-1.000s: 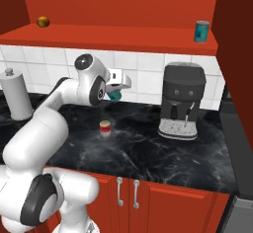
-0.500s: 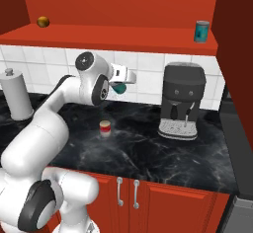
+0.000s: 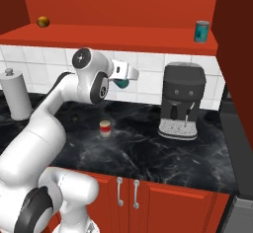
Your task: Pick the cans from the counter and place them in their designated side in the cabinet.
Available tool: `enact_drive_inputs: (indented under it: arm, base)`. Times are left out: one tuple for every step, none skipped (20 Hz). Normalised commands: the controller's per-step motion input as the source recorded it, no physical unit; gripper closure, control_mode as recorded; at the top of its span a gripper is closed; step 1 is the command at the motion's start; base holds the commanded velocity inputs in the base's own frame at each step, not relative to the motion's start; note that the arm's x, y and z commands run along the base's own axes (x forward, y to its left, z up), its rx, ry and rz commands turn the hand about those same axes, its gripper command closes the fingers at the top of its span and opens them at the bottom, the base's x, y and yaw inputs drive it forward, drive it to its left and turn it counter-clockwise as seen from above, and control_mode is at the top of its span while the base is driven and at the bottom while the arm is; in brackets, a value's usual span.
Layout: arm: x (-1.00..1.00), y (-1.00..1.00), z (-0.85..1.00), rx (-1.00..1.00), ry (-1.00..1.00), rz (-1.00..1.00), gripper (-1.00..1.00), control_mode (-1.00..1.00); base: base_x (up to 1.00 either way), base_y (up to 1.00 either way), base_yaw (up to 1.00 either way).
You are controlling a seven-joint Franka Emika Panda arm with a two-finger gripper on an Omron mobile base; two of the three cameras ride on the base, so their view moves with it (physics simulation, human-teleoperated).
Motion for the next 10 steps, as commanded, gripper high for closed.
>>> enact_drive_inputs:
  arm:
    - [-0.12,-0.10,0.38,0.06,0.00,-0.03,1.00,-1.00]
    - [-0.09,-0.09,0.36,0.04,-0.01,-0.04,1.00,-1.00]
    - [-0.04,-0.08,0.36,0.03,0.00,-0.04,1.00,-1.00]
    - [0.00,-0.07,0.36,0.03,0.00,-0.04,1.00,-1.00]
    - [0.00,-0.06,0.36,0.02,0.00,-0.04,1.00,-1.00]
    - [0.00,-0.08,0.39,0.01,0.00,-0.03,1.00,-1.00]
    - [0.00,-0.07,0.38,0.00,0.00,-0.03,1.00,-1.00]
    - [0.00,-0.05,0.38,0.00,0.00,-0.03,1.00,-1.00]
    - [0.00,-0.04,0.36,0.00,0.00,-0.04,1.00,-1.00]
    - [0.00,-0.04,0.35,0.00,0.00,-0.04,1.00,-1.00]
  base:
    - [0.00,0.00,0.00]
    - [0.00,0.00,0.00]
    - [0.00,0.00,0.00]
    - [0.00,0.00,0.00]
    - [0.00,0.00,0.00]
    - [0.00,0.00,0.00]
    - [0.00,0.00,0.00]
    - [0.00,0.00,0.00]
    - [0.00,0.00,0.00]
    - [0.00,0.00,0.00]
